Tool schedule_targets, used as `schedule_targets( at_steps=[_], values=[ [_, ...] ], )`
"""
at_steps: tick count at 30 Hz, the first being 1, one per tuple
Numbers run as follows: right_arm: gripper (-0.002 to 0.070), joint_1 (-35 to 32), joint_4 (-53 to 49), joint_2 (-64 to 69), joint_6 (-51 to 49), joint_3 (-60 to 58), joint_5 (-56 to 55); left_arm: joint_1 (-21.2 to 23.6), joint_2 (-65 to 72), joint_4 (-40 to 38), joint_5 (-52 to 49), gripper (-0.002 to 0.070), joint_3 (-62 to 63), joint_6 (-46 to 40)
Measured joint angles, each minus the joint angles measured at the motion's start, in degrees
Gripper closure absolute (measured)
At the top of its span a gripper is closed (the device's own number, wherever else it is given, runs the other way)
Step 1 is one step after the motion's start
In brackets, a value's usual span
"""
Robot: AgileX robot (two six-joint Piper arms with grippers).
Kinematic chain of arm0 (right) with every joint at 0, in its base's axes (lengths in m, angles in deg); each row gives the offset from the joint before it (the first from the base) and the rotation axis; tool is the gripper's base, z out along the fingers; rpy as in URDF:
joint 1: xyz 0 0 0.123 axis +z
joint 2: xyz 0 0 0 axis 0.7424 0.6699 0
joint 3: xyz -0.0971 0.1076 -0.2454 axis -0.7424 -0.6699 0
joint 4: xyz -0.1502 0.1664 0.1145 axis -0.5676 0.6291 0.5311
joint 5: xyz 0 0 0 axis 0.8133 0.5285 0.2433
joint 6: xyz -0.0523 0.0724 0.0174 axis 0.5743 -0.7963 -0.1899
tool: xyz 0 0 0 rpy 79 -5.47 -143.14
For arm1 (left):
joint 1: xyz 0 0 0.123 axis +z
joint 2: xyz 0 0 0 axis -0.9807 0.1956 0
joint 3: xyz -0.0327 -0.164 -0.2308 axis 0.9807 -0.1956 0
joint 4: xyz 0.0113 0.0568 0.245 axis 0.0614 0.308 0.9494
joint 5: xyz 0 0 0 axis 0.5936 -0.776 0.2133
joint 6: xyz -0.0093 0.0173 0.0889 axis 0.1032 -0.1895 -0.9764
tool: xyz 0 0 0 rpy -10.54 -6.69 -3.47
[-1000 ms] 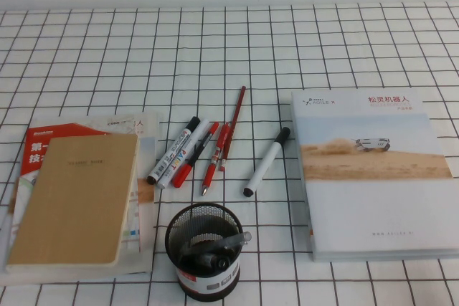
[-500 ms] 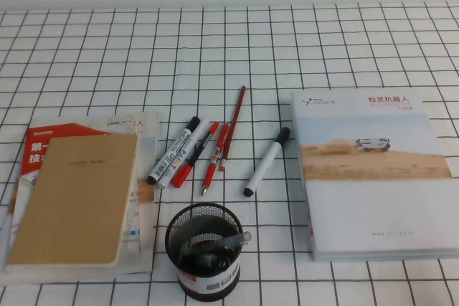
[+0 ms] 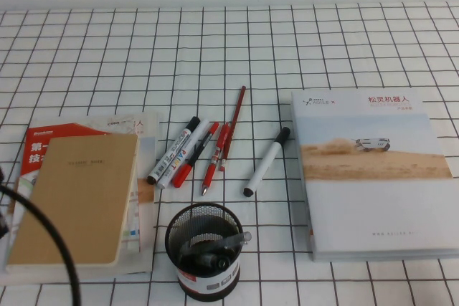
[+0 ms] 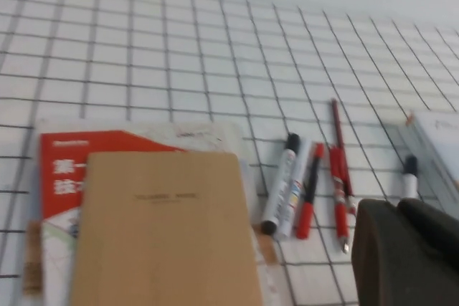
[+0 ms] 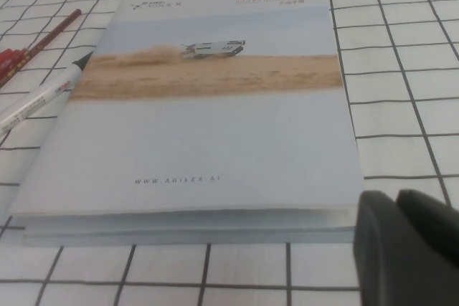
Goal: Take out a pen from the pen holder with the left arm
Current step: 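Take a marker out of the pen holder and lay it on the table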
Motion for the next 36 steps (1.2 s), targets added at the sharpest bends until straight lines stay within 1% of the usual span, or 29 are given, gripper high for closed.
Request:
schedule_targets(
  at_steps=[2,4,6,8,15,18,21,26,36],
  values=[
    [0.0692,0.0,0.0,0.0,0.0,0.0,0.0,-0.4,3.4,-5.3,-0.1,0.0678,0.3,-5.5],
    [0.0692,0.0,0.0,0.0,0.0,0.0,0.0,-2.9,5.8,-9.1,0.0,0.0678,0.3,-10.0],
    [0.0691,0.0,0.0,0.0,0.0,0.0,0.0,-7.1,8.0,-10.9,0.6,0.0678,0.3,-14.3],
    [0.0692,0.0,0.0,0.0,0.0,0.0,0.0,-11.7,9.5,-10.9,1.6,0.0678,0.3,-17.2],
    [0.0691,0.0,0.0,0.0,0.0,0.0,0.0,-29.9,12.1,-10.3,6.3,0.0678,0.3,-27.2],
    [0.0691,0.0,0.0,0.0,0.0,0.0,0.0,-34.3,12.8,-9.3,10.0,0.0678,0.3,-28.6],
    [0.0691,0.0,0.0,0.0,0.0,0.0,0.0,-36.2,14.1,-9.7,13.4,0.0678,0.3,-28.8],
    [0.0691,0.0,0.0,0.0,0.0,0.0,0.0,-36.6,17.2,-11.2,17.7,0.0678,0.3,-28.9],
    [0.0691,0.0,0.0,0.0,0.0,0.0,0.0,-36.6,20.1,-13.5,16.3,0.0678,-0.7,-30.7]
  ],
)
